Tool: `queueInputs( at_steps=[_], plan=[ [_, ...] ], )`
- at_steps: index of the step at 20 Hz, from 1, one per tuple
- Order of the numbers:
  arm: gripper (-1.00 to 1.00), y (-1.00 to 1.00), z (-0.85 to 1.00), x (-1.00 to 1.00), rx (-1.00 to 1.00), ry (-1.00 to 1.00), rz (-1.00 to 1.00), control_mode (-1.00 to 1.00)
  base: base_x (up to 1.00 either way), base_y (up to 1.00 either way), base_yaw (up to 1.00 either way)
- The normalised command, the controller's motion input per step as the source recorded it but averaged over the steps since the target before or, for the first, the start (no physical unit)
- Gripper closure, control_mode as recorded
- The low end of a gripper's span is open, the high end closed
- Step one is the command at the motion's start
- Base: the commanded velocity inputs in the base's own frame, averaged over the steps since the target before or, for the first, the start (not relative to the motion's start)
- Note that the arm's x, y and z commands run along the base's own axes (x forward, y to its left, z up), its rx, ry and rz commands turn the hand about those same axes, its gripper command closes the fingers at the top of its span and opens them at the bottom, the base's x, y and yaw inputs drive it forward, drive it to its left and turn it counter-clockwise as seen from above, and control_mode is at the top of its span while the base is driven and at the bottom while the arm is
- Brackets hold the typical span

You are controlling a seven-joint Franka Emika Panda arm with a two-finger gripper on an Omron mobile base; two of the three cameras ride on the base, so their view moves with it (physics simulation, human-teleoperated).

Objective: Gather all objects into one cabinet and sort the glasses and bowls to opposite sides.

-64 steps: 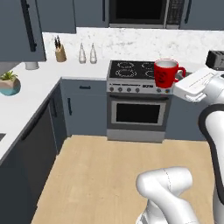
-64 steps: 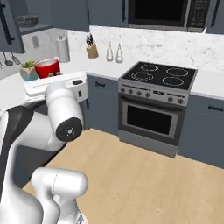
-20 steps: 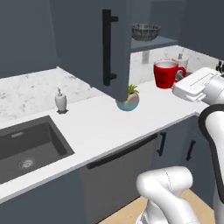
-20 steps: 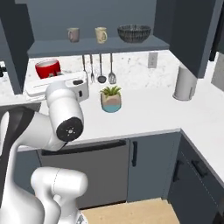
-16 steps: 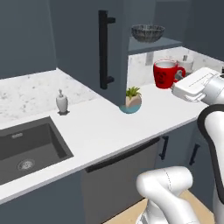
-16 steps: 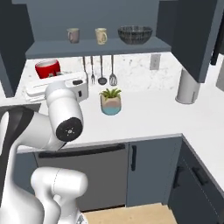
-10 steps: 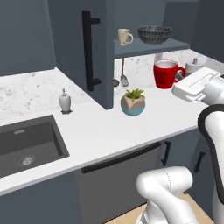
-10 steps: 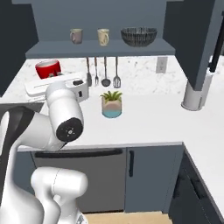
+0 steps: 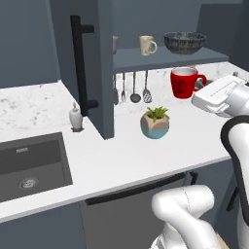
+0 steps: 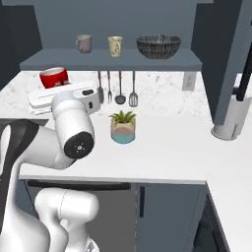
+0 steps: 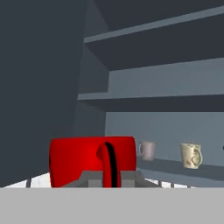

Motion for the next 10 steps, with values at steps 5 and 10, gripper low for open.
queueInputs(
  at_steps=[5, 10],
  plan=[
    [1.0, 0.0, 0.0, 0.0, 0.0, 0.0, 0.0, 1.0, 0.46, -0.28, 0.12],
    [1.0, 0.0, 0.0, 0.0, 0.0, 0.0, 0.0, 1.0, 0.1, -0.08, 0.07]
  ],
)
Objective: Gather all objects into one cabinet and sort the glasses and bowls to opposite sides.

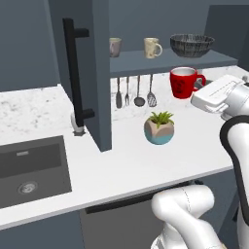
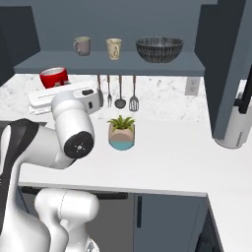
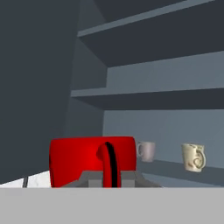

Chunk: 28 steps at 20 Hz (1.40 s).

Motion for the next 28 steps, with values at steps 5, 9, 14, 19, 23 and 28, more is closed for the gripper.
queueInputs(
  at_steps=[5, 9, 14, 19, 23, 28],
  plan=[
    [1.0, 0.0, 0.02, 0.01, 0.0, 0.05, 0.01, -1.0, 0.06, 0.0, 0.03],
    [1.0, 0.03, 0.39, 0.35, 0.07, 0.19, 0.0, -1.0, 0.0, 0.0, 0.0],
    [1.0, 0.21, 0.51, 0.53, 0.15, 0.1, 0.05, -1.0, 0.0, 0.0, 0.0],
    [1.0, 0.48, 0.08, 0.37, 0.1, 0.04, 0.1, -1.0, 0.0, 0.0, 0.0],
    [1.0, 0.39, 0.0, 0.48, 0.11, 0.06, 0.14, -1.0, 0.0, 0.0, 0.0],
    [1.0, 0.31, -0.07, 0.5, 0.05, 0.0, 0.15, -1.0, 0.0, 0.0, 0.0]
  ],
)
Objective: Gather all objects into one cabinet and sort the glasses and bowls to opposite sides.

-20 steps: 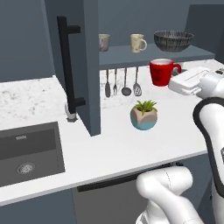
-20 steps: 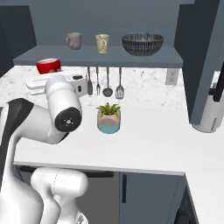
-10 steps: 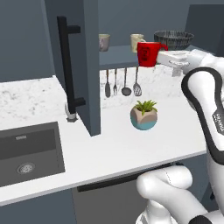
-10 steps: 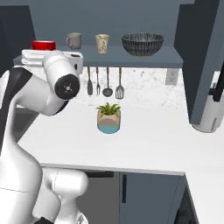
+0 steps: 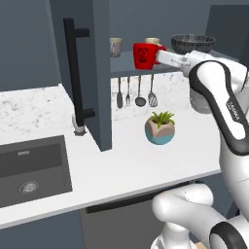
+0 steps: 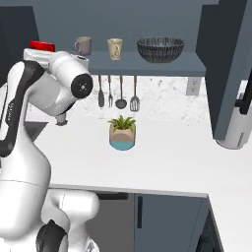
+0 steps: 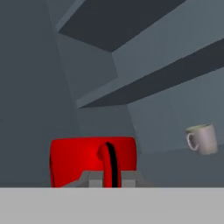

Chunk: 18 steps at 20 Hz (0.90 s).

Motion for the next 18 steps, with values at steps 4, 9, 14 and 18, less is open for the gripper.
queueInputs(
  at_steps=[4, 9, 14, 18],
  plan=[
    [1.0, 0.36, -0.14, 0.44, 0.0, -0.03, 0.06, -1.0, 0.0, 0.0, 0.0],
    [1.0, 0.32, -0.09, 0.42, -0.07, -0.11, 0.0, -1.0, 0.0, 0.0, 0.0],
    [1.0, 0.21, 0.0, 0.18, -0.17, -0.03, 0.0, -1.0, 0.0, 0.0, 0.0],
    [1.0, 0.14, 0.0, 0.16, -0.18, 0.0, -0.01, -1.0, 0.0, 0.0, 0.0]
  ],
)
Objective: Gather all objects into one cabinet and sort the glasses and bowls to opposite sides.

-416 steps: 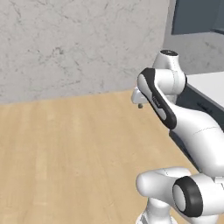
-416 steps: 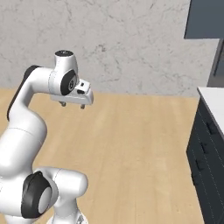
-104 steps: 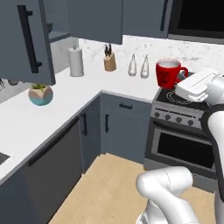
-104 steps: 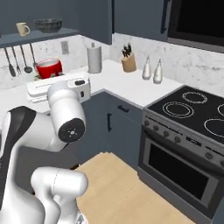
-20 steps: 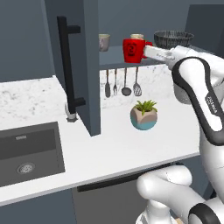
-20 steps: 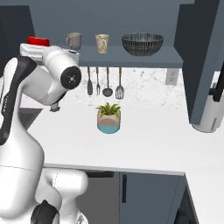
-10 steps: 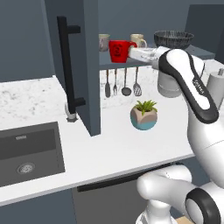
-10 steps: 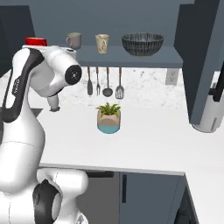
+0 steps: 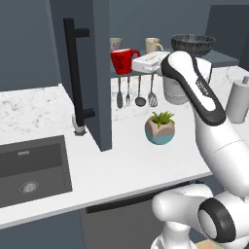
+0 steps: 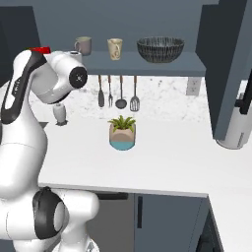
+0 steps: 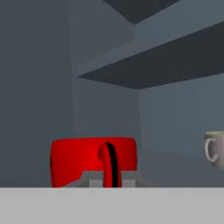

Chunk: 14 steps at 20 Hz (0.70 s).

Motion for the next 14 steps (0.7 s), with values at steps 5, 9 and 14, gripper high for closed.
queueInputs(
  at_steps=[5, 9, 14],
  plan=[
    [1.0, 0.26, 0.0, 0.29, -0.09, 0.0, -0.01, -1.0, 0.0, 0.0, 0.0],
    [1.0, 0.54, 0.0, 0.45, -0.01, 0.0, -0.01, -1.0, 0.0, 0.0, 0.0],
    [1.0, 0.51, -0.05, 0.7, 0.0, -0.01, -0.01, -1.0, 0.0, 0.0, 0.0]
  ],
)
